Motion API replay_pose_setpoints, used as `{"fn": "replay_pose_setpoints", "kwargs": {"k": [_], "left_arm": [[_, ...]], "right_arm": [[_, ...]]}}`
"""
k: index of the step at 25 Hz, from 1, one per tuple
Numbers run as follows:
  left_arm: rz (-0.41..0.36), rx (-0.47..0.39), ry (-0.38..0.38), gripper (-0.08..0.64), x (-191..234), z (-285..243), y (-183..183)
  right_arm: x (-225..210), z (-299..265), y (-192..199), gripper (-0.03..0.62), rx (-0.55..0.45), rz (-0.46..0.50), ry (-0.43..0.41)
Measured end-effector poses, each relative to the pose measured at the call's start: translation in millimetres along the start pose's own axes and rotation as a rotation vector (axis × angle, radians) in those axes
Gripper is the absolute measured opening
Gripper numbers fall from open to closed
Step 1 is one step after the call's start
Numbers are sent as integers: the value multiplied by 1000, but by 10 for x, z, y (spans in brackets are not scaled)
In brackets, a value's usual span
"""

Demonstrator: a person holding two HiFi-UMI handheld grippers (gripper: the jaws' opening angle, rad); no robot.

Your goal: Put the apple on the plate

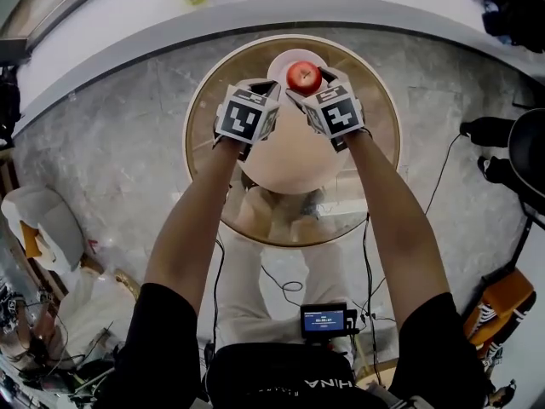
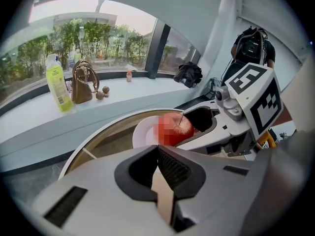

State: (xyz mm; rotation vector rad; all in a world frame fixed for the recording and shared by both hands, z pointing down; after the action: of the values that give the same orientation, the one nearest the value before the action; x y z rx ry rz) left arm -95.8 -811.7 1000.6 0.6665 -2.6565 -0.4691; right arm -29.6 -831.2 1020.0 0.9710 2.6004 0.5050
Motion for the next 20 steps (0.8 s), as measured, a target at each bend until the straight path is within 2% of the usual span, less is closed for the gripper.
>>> {"fn": "replay_pose_setpoints", "kwargs": {"k": [4, 8, 10, 12, 16, 17, 19, 20], "left_arm": [[-6, 24, -12, 17, -34, 30, 89], [8, 58, -26, 17, -121, 311, 171], [25, 81, -14, 17, -266, 601, 167], [7, 95, -3, 17, -470, 962, 58], [-48, 43, 33, 17, -1062, 1913, -316], [-73, 39, 51, 17, -1271, 2155, -334], [-145, 67, 87, 17, -1709, 2564, -239], [-181, 82, 87, 17, -1883, 2735, -161]], "right_arm": [[3, 29, 74, 377, 27, 7, 14], [21, 368, 247, 377, 93, -22, 11], [90, 735, 309, 377, 126, -45, 2], [171, 1216, 254, 376, 131, -68, -2], [500, 2398, 0, 366, 111, -118, -36], [624, 2709, -19, 327, 110, -125, -42], [818, 3291, -36, 52, 80, -139, -23], [893, 3537, -38, 52, 56, -147, -15]]}}
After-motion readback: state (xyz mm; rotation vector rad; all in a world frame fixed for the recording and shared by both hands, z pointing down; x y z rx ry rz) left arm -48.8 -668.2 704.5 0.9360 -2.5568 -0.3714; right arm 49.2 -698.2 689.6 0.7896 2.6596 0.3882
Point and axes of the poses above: the fingertips, and each gripper's own axes: z backward along the fingers, x to its left, y out of its underside, the point moved 2 cm from there along z, backward along the fingers, and after that the axes turned 12 degrees about x, right-handed, at the moved point
